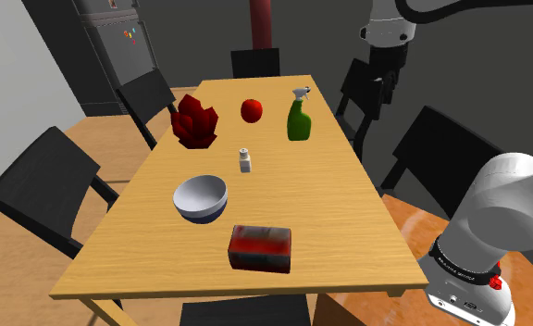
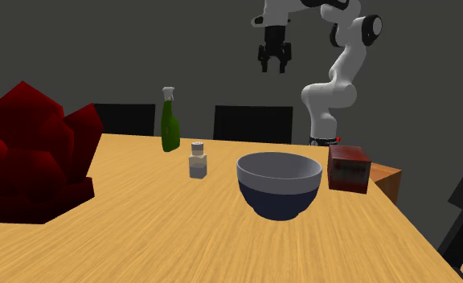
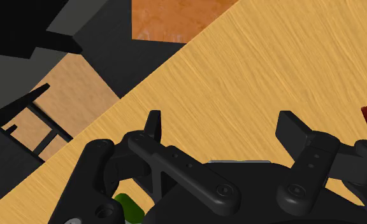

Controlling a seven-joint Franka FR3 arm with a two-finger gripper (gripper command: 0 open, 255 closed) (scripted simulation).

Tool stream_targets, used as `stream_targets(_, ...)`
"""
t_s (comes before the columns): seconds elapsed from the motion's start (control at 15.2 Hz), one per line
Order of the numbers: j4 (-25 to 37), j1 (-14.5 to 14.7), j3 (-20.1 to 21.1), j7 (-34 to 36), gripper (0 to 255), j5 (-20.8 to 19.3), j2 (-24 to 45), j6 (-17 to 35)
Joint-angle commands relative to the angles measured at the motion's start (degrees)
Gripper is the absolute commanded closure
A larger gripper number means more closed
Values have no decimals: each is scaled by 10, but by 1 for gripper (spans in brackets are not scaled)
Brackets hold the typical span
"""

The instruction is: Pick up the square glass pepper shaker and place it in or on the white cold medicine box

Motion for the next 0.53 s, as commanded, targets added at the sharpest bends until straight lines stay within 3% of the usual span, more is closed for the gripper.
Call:
stream_targets(0.0,0,0,0,0,0,0,0,0)
stream_targets(0.46,-15,18,-6,-5,0,20,100,144)
